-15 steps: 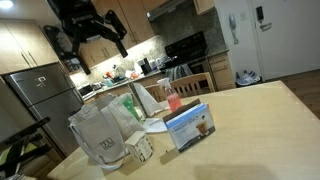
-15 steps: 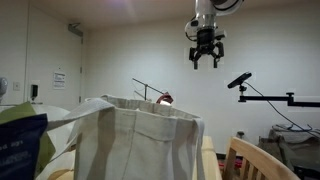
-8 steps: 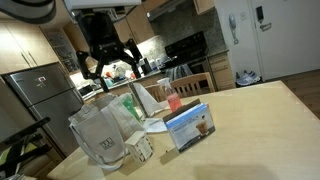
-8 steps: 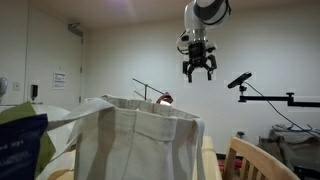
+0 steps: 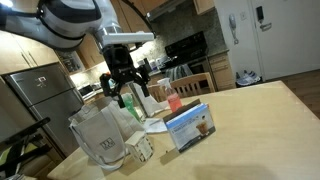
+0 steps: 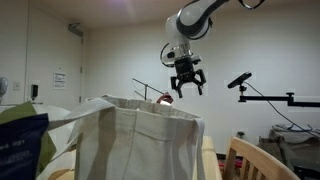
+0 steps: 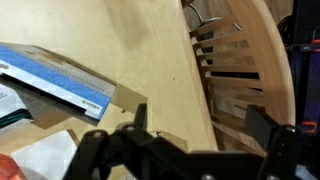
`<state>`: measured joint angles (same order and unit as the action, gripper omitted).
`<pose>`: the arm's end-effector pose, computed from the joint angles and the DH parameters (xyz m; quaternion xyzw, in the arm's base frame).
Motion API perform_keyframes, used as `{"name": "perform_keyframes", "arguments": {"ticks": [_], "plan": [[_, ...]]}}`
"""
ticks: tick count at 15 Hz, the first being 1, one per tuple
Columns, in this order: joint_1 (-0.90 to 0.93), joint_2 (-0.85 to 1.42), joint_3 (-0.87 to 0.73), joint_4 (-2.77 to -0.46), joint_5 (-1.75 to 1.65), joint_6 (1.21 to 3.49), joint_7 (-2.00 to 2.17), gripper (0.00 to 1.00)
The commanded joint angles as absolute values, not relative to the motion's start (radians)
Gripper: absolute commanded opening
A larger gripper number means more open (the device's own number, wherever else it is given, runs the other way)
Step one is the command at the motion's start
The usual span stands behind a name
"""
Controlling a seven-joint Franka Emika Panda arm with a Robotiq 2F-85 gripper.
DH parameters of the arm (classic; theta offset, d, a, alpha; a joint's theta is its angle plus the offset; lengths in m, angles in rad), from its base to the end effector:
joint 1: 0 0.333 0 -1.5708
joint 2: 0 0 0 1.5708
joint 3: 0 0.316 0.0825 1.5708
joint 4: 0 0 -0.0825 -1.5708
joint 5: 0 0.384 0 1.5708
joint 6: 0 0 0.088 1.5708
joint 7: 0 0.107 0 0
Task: Pick up the three objects from the table, put them in the carrier bag and move the bag to the center of the table
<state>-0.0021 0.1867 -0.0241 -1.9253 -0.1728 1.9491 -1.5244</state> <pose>0.5809 -0.0263 0.3822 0.7009 0.7041 -0.1136 0.0001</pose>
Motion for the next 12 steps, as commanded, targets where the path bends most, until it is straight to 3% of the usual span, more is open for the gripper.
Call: {"name": "perform_keyframes", "arguments": {"ticks": [1, 12], "plan": [[-0.017, 0.192, -0.006, -1.924, -0.176, 1.947, -1.522, 1.00], [0.011, 0.395, 0.048, -1.865, -0.225, 2.064, -1.516, 1.00]]}}
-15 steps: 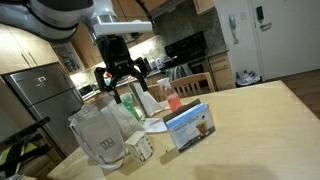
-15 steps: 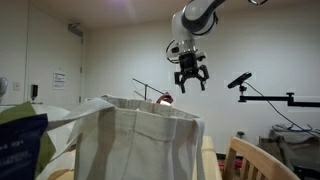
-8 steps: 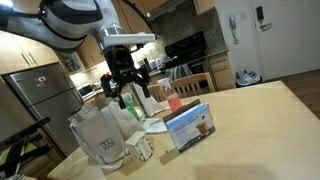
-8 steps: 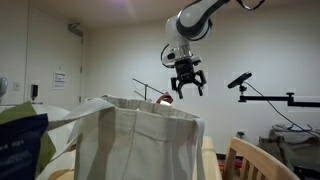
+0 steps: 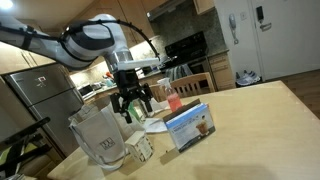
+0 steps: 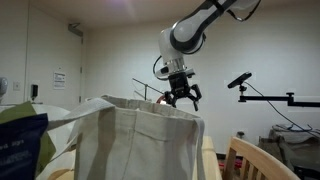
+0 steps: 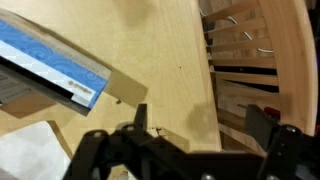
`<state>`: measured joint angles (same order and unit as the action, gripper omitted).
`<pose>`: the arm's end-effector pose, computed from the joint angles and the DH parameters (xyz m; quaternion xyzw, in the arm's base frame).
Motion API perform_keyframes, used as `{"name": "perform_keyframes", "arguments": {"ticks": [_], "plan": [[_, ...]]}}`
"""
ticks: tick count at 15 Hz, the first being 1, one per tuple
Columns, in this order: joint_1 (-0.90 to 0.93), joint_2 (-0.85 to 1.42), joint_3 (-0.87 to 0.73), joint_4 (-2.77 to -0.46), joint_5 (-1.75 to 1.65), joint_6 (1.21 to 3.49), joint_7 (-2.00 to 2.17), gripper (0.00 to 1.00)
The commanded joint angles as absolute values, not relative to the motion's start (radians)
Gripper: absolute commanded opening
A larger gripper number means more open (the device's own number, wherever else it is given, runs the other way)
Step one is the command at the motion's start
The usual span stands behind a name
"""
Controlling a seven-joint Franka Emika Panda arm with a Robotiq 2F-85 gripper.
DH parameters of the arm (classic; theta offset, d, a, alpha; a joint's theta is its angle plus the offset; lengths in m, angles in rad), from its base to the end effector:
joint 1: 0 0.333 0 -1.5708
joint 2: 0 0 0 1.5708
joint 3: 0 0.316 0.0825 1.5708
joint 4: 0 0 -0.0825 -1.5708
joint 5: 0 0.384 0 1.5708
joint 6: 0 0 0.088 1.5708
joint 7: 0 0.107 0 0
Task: Pick up the three objects from the table, put them in the carrier bag and move the bag to the center of the table
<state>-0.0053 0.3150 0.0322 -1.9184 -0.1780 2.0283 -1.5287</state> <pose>0.5948 0.0051 0.3147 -0.6733 -0.7290 0.1223 0.0180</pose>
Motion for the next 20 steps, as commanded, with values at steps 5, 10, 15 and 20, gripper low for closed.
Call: {"name": "perform_keyframes", "arguments": {"ticks": [5, 10, 15, 20], "plan": [[0.079, 0.490, 0.028, -1.831, -0.458, 2.200, -1.399, 1.00], [0.130, 0.537, 0.046, -1.794, -0.561, 2.171, -1.333, 1.00], [0.091, 0.500, 0.142, -1.817, -0.404, 2.205, -1.434, 1.00], [0.000, 0.449, 0.220, -1.846, -0.097, 2.218, -1.550, 1.00]]}}
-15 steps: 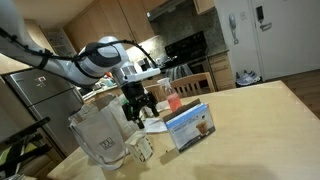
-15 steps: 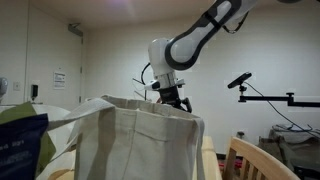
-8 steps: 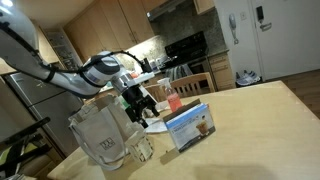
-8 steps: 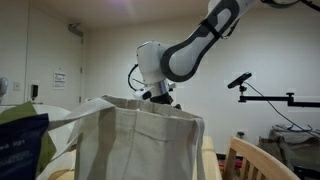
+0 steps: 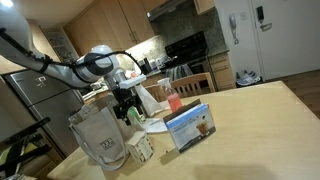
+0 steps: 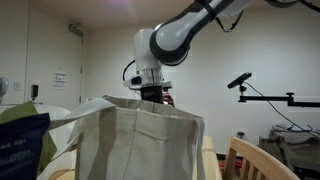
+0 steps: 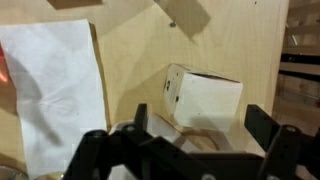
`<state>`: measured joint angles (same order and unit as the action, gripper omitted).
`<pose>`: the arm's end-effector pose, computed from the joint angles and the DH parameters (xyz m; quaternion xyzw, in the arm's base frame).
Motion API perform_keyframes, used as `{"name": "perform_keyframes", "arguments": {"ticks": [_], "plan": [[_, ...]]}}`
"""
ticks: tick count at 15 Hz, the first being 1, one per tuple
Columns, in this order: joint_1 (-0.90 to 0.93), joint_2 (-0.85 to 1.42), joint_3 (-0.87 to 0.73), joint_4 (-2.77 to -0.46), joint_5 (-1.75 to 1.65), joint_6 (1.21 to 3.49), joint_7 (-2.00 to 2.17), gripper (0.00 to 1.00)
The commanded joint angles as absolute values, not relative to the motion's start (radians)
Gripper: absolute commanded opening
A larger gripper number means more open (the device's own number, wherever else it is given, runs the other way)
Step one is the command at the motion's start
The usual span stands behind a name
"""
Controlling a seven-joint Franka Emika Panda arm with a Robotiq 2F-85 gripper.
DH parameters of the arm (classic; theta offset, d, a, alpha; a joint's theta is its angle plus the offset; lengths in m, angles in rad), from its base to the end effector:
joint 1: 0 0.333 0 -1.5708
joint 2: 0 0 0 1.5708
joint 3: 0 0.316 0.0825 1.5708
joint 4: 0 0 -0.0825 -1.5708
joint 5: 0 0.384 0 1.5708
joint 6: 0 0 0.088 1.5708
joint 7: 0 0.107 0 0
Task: Pick up the three objects from the table, put them in the carrier bag and move the bag to the center of the table
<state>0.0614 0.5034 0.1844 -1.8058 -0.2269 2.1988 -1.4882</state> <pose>0.6254 0.1405 0.2614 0.5971 0.7995 -0.0648 0.0071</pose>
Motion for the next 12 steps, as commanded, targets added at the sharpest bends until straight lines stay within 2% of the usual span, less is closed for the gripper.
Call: {"name": "perform_keyframes", "arguments": {"ticks": [1, 6, 12], "plan": [[-0.012, 0.444, 0.218, -1.845, -0.055, 2.205, -1.559, 1.00], [-0.057, 0.463, 0.202, -1.827, 0.077, 2.113, -1.613, 1.00], [-0.041, 0.479, 0.186, -1.817, 0.061, 2.130, -1.593, 1.00]]}}
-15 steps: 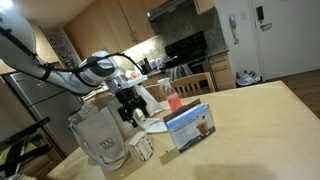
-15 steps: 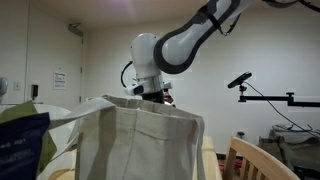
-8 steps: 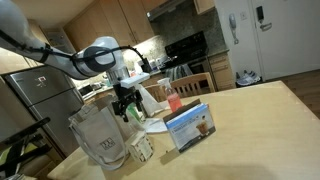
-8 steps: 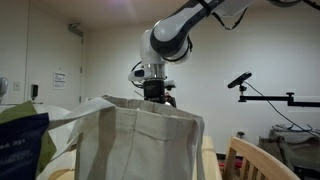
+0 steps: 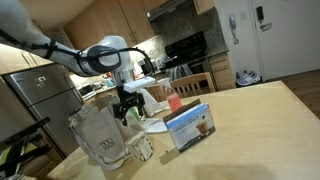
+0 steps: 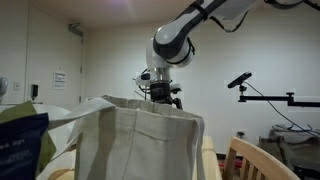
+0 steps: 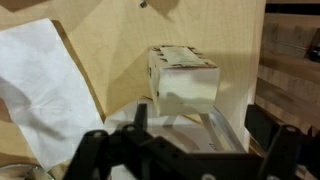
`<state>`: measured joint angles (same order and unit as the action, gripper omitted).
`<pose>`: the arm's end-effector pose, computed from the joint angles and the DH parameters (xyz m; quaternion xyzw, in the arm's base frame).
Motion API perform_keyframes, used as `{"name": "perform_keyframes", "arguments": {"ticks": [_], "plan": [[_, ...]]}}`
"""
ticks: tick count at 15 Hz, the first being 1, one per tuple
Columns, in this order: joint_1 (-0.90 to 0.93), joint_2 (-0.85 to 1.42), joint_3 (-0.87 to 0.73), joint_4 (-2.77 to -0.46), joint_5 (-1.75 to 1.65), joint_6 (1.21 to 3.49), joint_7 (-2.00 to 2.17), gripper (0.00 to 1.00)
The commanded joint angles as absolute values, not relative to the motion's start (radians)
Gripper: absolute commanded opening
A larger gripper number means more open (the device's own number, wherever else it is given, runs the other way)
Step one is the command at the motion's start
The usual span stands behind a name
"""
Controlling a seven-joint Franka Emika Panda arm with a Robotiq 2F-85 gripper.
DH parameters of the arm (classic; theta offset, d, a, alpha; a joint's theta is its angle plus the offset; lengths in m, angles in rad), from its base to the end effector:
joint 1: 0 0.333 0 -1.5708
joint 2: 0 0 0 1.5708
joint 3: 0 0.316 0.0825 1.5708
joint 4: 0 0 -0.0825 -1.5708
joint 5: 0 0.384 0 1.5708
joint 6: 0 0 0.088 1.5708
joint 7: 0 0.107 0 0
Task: Pick up the three objects from the table, put them in the carrier bag and move the bag to the center of the table
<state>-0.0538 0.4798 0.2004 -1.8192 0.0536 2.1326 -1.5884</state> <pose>0.6243 0.0866 0.2669 -0.6609 -0.7432 0.0143 0.1033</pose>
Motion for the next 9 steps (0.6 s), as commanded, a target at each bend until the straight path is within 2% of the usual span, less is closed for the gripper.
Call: {"name": "perform_keyframes", "arguments": {"ticks": [1, 9], "plan": [[-0.040, 0.479, 0.187, -1.817, 0.061, 2.130, -1.593, 1.00], [-0.007, 0.555, 0.181, -1.813, 0.034, 2.146, -1.569, 1.00]]}}
